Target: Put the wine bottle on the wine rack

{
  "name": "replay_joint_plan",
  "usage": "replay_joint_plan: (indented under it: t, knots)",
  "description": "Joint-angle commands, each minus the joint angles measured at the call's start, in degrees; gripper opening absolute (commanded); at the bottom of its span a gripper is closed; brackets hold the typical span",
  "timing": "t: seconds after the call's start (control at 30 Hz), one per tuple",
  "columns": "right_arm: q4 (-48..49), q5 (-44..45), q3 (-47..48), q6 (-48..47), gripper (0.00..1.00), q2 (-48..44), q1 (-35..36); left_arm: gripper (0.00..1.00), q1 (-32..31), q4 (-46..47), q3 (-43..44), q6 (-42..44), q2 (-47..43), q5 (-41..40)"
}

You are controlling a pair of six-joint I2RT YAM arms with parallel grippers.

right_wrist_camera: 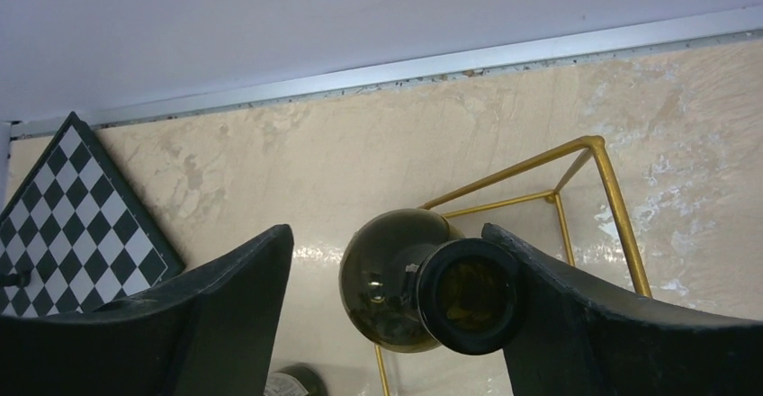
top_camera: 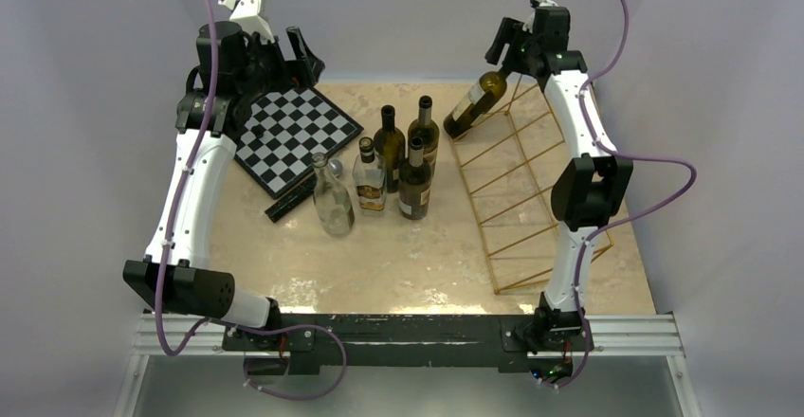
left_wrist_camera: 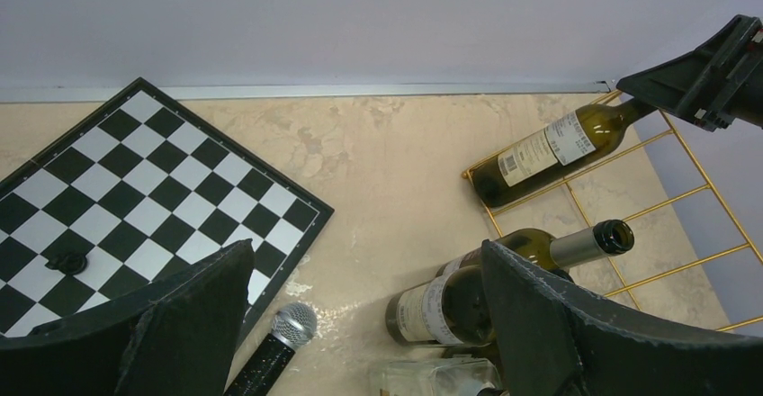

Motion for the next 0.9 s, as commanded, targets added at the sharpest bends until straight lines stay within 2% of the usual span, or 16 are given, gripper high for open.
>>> replay_joint_plan:
  t: [0.0, 0.17, 0.47, 0.67, 0.87]
  knots:
    - [3.3, 2.8, -1.8, 0.7, 0.8, -3.6, 0.1, 0.99, 0.1, 0.5, 2.7, -0.2, -0.1, 0.0]
    - [0.2, 7.9, -0.3, 0.6, 0.8, -3.2, 0.1, 0.99, 0.1, 3.7, 0.8, -0.5, -2.2, 0.0]
    - [-2.4, 17.7, -0.7, 3.4, 0.81, -5.1, 0.2, 0.99, 0.0, 2.9, 0.7, -0.7, -2.4, 0.5]
    - [-0.5, 20.3, -3.6, 2.2, 0.84, -8.1, 0.2, 0.99, 0.1, 2.7, 0.3, -0.7, -2.6, 0.4]
    - [-2.9, 20.8, 1.4, -2.3, 0.87, -5.9, 0.1, 0.99, 0.1, 2.5, -0.1, -0.6, -2.8, 0.6]
